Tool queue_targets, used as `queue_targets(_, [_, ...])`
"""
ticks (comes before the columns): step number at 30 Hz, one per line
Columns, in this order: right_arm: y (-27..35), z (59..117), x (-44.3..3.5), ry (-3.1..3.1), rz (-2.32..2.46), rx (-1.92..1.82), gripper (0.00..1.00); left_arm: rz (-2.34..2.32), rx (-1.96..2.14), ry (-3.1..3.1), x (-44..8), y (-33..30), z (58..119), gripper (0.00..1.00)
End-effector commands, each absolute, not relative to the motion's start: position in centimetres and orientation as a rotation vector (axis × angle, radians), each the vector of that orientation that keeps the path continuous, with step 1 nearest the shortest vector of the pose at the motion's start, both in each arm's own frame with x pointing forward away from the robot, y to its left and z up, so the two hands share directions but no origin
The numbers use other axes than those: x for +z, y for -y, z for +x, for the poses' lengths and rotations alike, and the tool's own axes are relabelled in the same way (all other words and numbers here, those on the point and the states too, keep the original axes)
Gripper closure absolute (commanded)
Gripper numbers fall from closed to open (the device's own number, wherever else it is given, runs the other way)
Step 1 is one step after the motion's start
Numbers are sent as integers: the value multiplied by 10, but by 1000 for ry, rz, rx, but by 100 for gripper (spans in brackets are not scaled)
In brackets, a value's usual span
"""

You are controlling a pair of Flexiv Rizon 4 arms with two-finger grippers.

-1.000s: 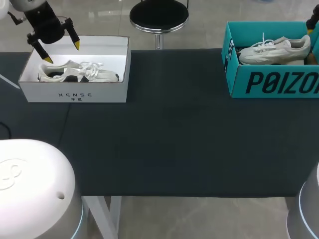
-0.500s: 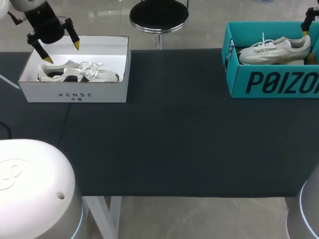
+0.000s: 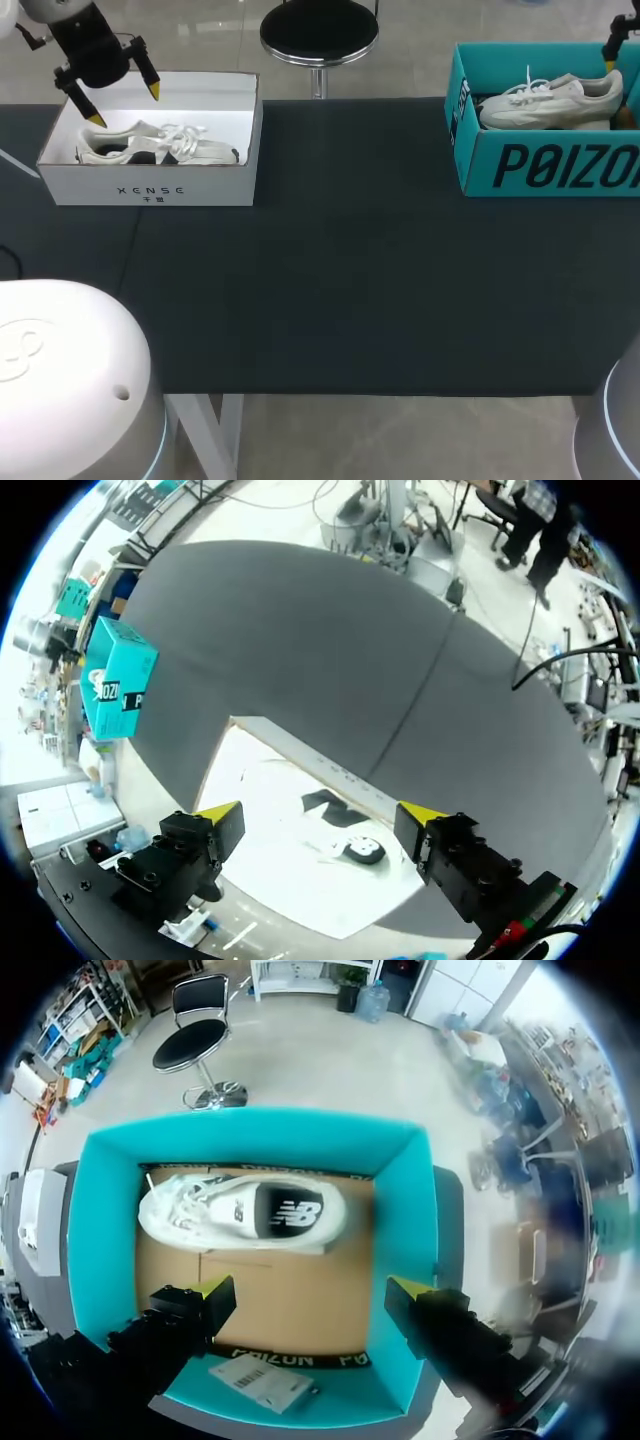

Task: Take the shoe out of the shoebox, open the shoe tongue, remove and reinsert the insole, then place the shoe into the shoebox

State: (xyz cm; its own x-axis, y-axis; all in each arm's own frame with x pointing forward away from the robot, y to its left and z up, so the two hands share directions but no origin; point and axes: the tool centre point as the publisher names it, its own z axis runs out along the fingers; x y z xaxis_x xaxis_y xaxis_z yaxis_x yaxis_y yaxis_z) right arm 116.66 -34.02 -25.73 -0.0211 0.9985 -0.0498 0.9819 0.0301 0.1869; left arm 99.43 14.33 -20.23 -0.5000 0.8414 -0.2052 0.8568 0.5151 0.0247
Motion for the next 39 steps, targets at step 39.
queue_targets(39, [359, 1226, -326, -2252, 2148, -21, 0, 1455, -114, -2563, -202, -143, 993, 0])
